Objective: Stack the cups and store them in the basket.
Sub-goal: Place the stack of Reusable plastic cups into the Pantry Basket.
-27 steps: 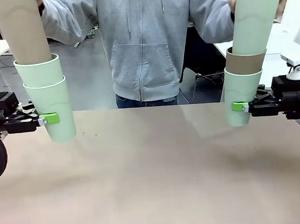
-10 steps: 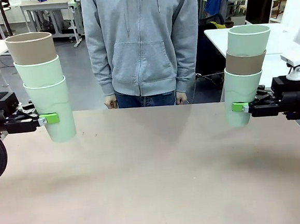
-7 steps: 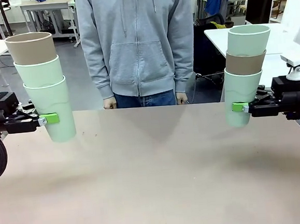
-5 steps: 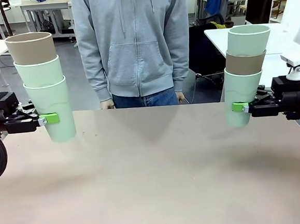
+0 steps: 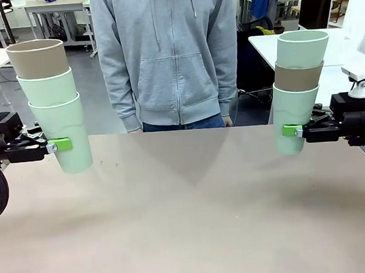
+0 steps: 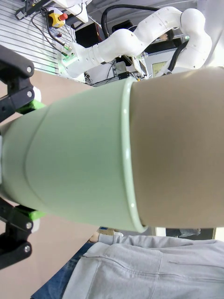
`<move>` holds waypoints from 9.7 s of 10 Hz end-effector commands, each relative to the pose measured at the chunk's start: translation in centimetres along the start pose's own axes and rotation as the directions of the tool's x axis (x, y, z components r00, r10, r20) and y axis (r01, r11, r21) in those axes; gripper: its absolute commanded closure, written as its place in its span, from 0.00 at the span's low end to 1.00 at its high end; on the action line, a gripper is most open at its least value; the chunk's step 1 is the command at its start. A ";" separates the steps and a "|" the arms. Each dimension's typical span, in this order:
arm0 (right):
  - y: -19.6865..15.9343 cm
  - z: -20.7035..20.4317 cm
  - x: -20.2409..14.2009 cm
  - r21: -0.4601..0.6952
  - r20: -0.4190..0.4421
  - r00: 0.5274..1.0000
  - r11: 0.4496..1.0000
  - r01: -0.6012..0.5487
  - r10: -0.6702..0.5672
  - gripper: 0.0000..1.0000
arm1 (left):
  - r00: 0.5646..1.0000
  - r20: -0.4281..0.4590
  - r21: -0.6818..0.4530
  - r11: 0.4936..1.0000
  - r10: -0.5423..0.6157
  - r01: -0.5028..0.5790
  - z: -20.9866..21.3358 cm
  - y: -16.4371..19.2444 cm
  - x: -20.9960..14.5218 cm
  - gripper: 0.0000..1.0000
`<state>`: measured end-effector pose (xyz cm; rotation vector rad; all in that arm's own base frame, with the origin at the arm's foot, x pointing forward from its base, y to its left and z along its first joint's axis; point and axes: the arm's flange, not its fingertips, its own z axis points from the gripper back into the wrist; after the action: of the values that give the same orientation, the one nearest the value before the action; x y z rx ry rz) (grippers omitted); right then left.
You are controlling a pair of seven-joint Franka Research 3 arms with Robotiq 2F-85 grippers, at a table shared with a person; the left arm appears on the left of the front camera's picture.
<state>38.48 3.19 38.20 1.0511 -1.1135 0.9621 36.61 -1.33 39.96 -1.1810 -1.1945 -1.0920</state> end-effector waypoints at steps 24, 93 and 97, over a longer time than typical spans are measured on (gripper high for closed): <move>0.0 0.0 0.3 -0.004 0.004 1.000 1.000 -0.007 0.007 0.15 | 1.000 0.012 -0.003 1.000 -0.008 0.008 0.2 -0.2 0.4 0.14; 0.0 0.0 0.3 -0.004 0.004 1.000 1.000 -0.007 0.007 0.15 | 1.000 0.012 -0.003 1.000 -0.008 0.008 0.2 -0.2 0.4 0.14; 0.0 0.0 0.3 -0.004 0.004 1.000 1.000 -0.007 0.007 0.15 | 1.000 0.012 -0.003 1.000 -0.008 0.008 0.2 -0.2 0.4 0.14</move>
<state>38.48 3.19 38.20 1.0511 -1.1135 0.9620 36.61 -1.33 39.96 -1.1811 -1.1945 -1.0920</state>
